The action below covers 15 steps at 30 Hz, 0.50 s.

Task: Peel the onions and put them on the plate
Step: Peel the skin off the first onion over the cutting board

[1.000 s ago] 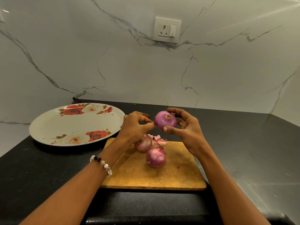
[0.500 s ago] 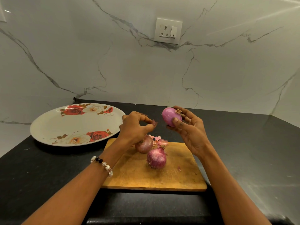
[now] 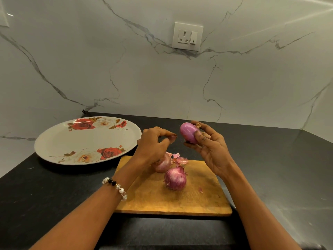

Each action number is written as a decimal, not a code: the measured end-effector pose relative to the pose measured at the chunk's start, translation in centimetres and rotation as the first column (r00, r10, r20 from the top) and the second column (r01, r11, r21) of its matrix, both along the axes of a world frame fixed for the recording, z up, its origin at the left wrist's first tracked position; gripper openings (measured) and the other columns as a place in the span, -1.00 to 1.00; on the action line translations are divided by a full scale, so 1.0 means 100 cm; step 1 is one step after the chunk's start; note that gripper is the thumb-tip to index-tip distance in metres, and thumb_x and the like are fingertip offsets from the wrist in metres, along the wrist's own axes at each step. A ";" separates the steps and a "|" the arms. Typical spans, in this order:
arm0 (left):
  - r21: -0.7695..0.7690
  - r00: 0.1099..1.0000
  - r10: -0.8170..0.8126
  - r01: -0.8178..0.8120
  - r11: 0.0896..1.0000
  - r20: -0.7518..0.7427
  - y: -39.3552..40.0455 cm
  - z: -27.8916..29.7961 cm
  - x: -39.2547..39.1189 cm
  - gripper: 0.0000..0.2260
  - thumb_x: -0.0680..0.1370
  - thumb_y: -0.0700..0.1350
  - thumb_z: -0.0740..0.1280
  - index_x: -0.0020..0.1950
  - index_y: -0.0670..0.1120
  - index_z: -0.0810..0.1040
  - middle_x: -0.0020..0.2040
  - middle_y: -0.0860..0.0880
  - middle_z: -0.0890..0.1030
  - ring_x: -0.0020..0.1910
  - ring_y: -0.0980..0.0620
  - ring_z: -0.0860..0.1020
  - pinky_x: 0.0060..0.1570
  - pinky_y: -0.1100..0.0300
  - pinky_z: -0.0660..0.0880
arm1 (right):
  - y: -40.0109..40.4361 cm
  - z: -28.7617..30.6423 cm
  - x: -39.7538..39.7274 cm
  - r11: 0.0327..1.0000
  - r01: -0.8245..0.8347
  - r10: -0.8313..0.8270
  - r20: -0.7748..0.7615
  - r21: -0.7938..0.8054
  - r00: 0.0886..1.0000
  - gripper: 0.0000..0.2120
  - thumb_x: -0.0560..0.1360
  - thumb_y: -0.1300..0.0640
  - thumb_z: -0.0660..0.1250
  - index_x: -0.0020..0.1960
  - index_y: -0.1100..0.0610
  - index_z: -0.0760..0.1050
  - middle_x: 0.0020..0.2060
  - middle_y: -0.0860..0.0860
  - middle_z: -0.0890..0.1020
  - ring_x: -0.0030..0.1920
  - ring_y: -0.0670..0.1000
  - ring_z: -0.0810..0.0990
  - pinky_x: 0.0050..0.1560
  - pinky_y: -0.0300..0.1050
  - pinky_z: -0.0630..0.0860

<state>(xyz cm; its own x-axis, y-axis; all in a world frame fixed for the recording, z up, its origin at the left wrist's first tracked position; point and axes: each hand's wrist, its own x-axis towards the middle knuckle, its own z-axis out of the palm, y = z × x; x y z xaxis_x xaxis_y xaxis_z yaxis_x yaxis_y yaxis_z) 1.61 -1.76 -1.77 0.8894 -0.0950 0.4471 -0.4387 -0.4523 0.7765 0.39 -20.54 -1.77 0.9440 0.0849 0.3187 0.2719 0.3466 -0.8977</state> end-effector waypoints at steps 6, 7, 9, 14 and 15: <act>0.047 1.000 -0.017 0.016 0.999 0.018 0.002 0.002 -0.004 -0.78 0.51 -0.28 0.35 0.07 -0.02 0.64 -0.09 0.10 0.64 -0.06 0.12 0.60 0.14 0.01 0.53 | 0.000 0.000 0.000 1.000 -0.001 0.000 -0.005 -0.006 1.000 -0.62 0.43 0.21 0.34 0.24 0.15 0.52 0.16 0.10 0.60 0.15 0.17 0.63 -0.03 -0.01 0.67; 0.066 1.000 -0.009 0.007 0.998 0.024 0.002 0.001 -0.004 -0.77 0.52 -0.30 0.33 0.02 0.00 0.65 -0.15 0.13 0.64 -0.10 0.13 0.62 0.13 -0.05 0.53 | 0.000 0.000 -0.001 1.000 0.000 0.000 -0.003 -0.011 1.000 -0.62 0.42 0.20 0.35 0.24 0.15 0.52 0.16 0.09 0.60 0.14 0.16 0.63 -0.03 -0.01 0.67; 0.094 0.999 0.005 -0.008 0.996 0.036 0.002 0.001 -0.004 -0.75 0.54 -0.29 0.28 -0.08 0.04 0.65 -0.22 0.15 0.63 -0.14 0.11 0.63 0.11 -0.11 0.52 | 0.000 0.000 -0.002 1.000 0.004 -0.004 0.001 -0.026 1.000 -0.61 0.39 0.16 0.38 0.22 0.13 0.53 0.16 0.09 0.60 0.12 0.14 0.64 -0.04 -0.02 0.67; 0.088 0.999 -0.003 0.000 0.996 0.042 -0.001 -0.002 -0.003 -0.83 0.57 -0.15 0.26 -0.02 0.00 0.65 -0.17 0.09 0.67 -0.10 0.05 0.63 0.08 -0.15 0.50 | 0.000 0.000 -0.001 0.999 0.017 -0.017 0.010 -0.046 1.000 -0.59 0.38 0.14 0.40 0.23 0.13 0.52 0.20 0.12 0.57 0.13 0.15 0.64 -0.05 -0.03 0.67; 0.096 0.999 -0.008 0.003 0.995 0.048 -0.002 -0.002 -0.003 -0.85 0.58 -0.11 0.28 0.00 0.00 0.65 -0.16 0.09 0.67 -0.10 0.05 0.62 0.08 -0.16 0.50 | 0.000 0.000 -0.001 0.999 0.019 -0.019 0.013 -0.041 1.000 -0.54 0.35 0.09 0.46 0.23 0.13 0.53 0.19 0.12 0.58 0.14 0.16 0.64 -0.06 -0.04 0.67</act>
